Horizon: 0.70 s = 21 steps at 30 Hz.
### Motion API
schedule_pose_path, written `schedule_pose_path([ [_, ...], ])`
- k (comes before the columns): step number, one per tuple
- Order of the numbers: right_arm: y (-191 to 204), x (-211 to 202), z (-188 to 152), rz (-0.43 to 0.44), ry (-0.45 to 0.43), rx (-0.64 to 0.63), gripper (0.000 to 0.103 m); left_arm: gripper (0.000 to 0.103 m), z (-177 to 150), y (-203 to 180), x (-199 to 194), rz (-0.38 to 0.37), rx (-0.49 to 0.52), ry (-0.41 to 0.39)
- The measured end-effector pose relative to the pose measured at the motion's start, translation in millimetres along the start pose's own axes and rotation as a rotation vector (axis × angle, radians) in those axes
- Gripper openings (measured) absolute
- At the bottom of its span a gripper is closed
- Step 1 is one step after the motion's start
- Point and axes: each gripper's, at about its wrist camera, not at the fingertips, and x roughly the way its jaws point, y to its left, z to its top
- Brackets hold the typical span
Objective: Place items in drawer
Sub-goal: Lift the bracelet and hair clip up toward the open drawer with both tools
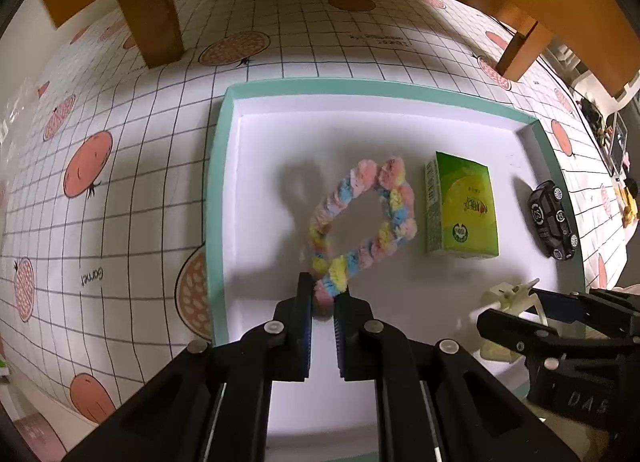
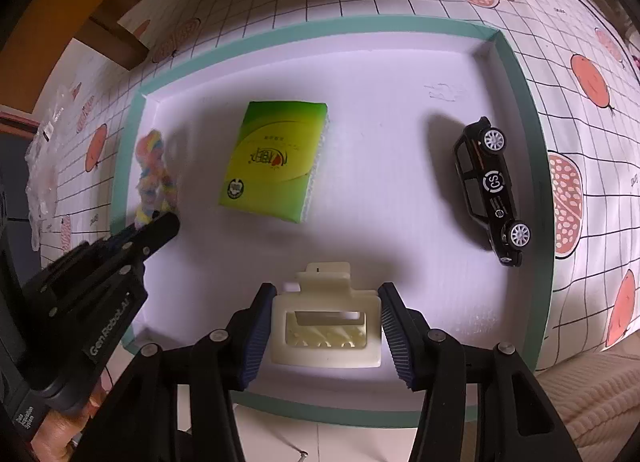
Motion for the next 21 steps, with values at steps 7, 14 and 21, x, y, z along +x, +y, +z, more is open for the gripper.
schedule_pose_path([
  [7,-2.7,-5.5,0.7,0.007,0.002,0.011,0.055,0.009,-14.1,12.0,-7.6,-0.028,-0.045,0.012],
  [14,-5.7,-2.6,-0.6,0.015,0.013,0.025,0.055,0.009,-21.0,19.8,-21.2,-0.035,-0.059,0.011],
  [21,-13.7,-14.1,-3.2,0.032,-0.016,0.046,0.055,0.009,-17.9,19.5,-34.1,-0.052,-0.064,-0.006],
])
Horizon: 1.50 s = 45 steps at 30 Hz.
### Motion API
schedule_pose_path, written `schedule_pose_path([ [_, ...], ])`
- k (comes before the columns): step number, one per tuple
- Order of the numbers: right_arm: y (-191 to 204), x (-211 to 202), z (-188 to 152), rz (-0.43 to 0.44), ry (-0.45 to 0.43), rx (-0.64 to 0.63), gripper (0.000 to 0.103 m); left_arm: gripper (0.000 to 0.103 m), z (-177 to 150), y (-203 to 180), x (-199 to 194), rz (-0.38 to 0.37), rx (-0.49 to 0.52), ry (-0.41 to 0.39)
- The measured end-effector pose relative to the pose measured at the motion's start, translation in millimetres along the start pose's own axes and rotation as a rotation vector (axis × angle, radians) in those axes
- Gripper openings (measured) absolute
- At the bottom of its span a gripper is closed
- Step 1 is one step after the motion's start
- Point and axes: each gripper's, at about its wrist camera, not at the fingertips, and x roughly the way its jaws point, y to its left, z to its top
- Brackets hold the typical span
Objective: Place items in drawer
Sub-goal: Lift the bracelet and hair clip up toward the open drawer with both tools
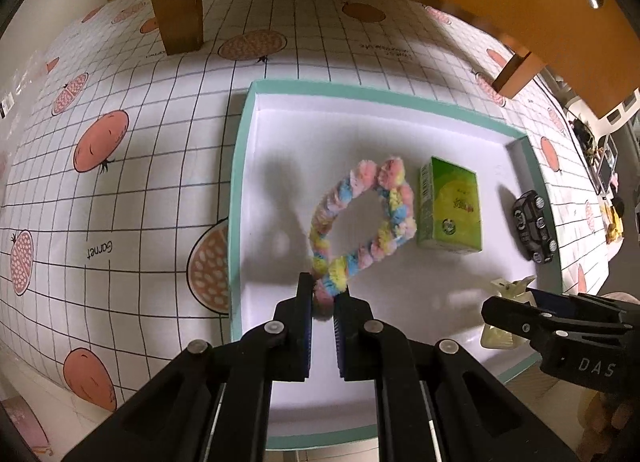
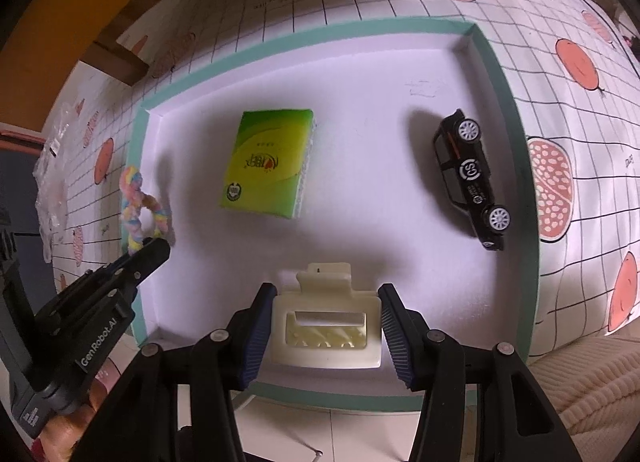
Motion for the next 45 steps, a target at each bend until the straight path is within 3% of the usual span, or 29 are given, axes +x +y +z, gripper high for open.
schedule_pose_path([
  [11,5.2,-46.9,-9.2,-0.004,-0.108,-0.049,0.055,0.009,16.9,-8.2,-49.2,-0.067,0.008,-0.089],
  [30,48.4,-213.3,9.1,0.049,-0.496,-0.125,0.055,0.009,55.0,-55.9,-204.2,-0.237,0.136,-0.44],
  [40,76.3,-291.2,29.4,0.038,-0.636,-0.199,0.055,0.009,93.5,-58.0,-269.4,-0.231,0.171,-0.599],
  [45,83.1,-316.5,44.0,0.035,-0.681,-0.199,0.055,0.009,115.5,-48.4,-280.5,-0.203,0.153,-0.632],
])
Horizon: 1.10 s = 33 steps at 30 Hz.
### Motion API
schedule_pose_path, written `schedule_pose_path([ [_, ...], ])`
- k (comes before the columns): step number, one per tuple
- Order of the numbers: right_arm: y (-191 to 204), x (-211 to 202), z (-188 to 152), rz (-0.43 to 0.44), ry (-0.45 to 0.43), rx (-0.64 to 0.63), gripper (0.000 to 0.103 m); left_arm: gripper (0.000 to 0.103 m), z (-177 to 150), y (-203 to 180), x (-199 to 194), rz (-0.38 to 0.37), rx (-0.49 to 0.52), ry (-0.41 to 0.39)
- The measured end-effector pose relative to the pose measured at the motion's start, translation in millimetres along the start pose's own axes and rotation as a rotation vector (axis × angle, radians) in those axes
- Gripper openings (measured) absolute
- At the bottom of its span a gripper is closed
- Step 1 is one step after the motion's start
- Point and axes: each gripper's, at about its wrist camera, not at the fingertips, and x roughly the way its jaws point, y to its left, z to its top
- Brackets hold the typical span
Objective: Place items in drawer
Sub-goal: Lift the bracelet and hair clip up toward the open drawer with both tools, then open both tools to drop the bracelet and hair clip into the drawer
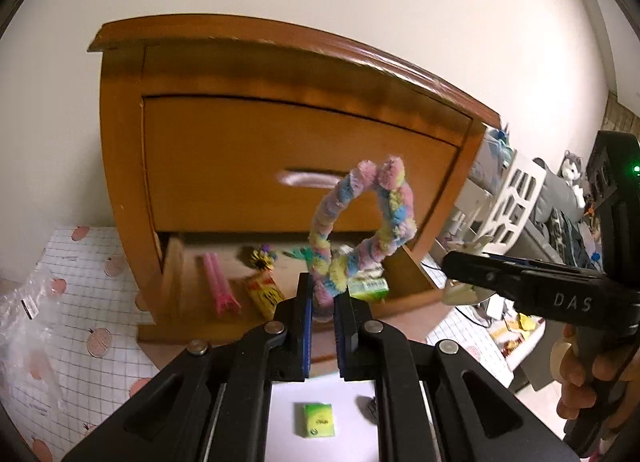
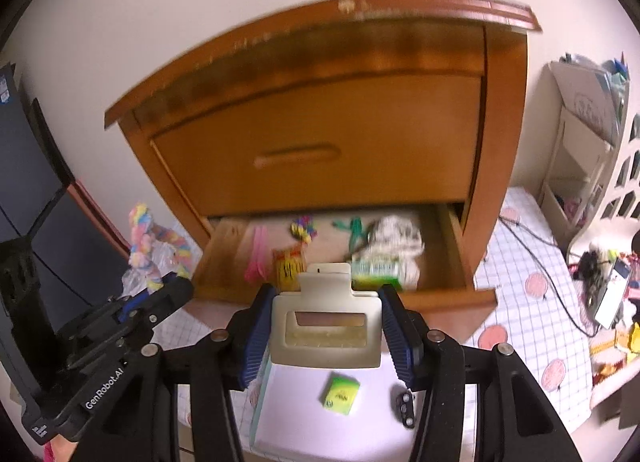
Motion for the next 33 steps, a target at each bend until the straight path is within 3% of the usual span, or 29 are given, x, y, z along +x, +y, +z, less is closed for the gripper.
schedule_pose_path([
  [6,-0.9,11.2,19.1,-0.012,0.002,0.007,0.055,0.009,3.4,14.0,11.1,0.03,-0.009,0.007],
  [16,-10.5,52.5,20.8,-0.017,0.068,0.058,0.055,0.009,-0.3,31.5,45.5,0.068,-0.026,0.073],
  [23,-0.9,71.8,24.0,-0.045,0.089,0.017,0.055,0.009,-4.3,36.8,66.1,0.094,-0.037,0.124],
  [29,4.4,84.3,26.0,-0.052,0.104,0.01,0.055,0.01,-3.1,38.0,72.6,0.122,-0.026,0.116],
  [31,6.3,87.7,27.0,-0.058,0.11,0.002,0.055,0.012,-3.0,40.3,74.4,0.128,-0.036,0.118],
  [33,8.2,89.7,28.1,-0.056,0.116,-0.003,0.055,0.022,-4.1,42.1,74.9,0.139,-0.039,0.118],
])
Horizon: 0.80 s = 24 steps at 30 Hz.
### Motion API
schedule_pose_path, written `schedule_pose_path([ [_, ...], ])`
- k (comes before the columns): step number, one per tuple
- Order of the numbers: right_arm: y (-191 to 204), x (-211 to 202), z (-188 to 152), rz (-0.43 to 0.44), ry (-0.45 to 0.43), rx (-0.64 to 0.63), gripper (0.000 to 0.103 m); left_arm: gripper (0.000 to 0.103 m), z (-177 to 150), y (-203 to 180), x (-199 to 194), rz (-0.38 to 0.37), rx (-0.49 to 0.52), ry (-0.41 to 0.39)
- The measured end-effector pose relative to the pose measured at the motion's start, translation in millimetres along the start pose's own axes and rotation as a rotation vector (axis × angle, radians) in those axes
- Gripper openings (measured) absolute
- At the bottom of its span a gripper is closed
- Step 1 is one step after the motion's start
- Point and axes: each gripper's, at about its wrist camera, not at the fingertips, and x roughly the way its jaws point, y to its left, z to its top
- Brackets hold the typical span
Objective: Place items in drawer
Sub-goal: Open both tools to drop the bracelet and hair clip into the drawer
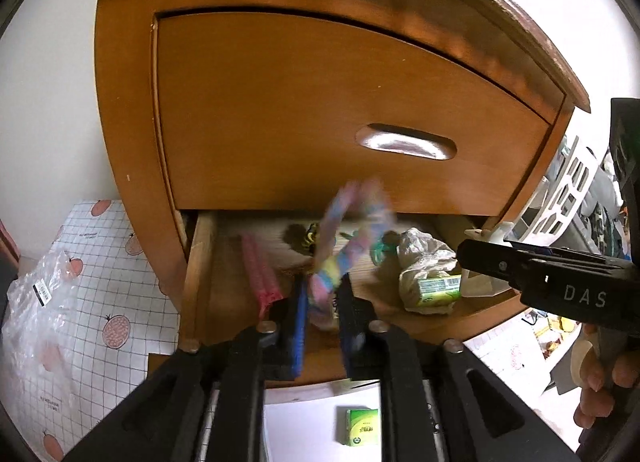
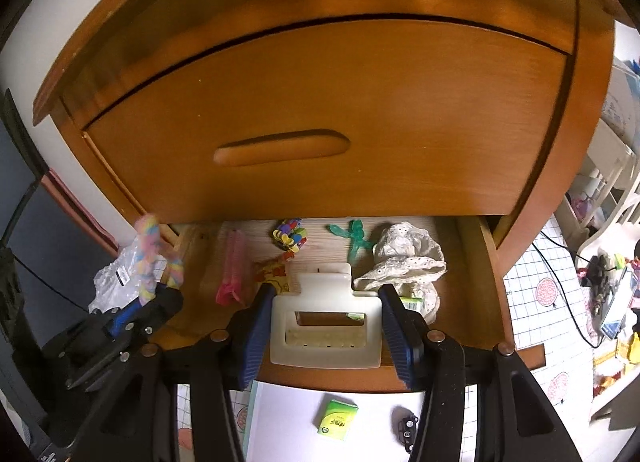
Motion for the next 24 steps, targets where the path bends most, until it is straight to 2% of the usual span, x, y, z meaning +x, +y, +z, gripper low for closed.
schedule_pose_path([
  [2,1.9,1.5,0.5,0.004,0.002,-0.005,0.055,0.035,-1.2,1.9,0.6,0.005,-0.005,-0.001],
  [4,3.0,4.8,0.7,0.004,0.006,-0.011,0.056,0.035,-1.8,4.0,1.4,0.006,-0.011,0.001],
  [7,3.5,6.9,-0.2,0.002,0.009,-0.01,0.062,0.037,-2.5,5.9,2.7,0.009,-0.016,0.003],
  [10,3.4,8.3,-0.6,0.005,0.014,-0.007,0.064,0.049,-3.1,7.4,3.8,0.011,-0.023,0.002],
  [13,2.8,11.3,-1.8,0.002,0.016,-0.009,0.067,0.056,-3.4,9.3,5.6,0.015,-0.03,0.003],
  [19,2.4,13.5,-5.7,0.001,0.014,-0.008,0.077,0.071,-3.4,15.7,7.8,0.05,-0.054,0.004],
  [21,2.3,14.1,-5.6,-0.004,0.014,-0.01,0.087,0.072,-3.8,17.9,8.2,0.063,-0.061,0.003],
  [24,1.6,14.0,-7.2,-0.002,0.013,-0.014,0.093,0.082,-4.1,20.8,8.9,0.084,-0.067,-0.004],
])
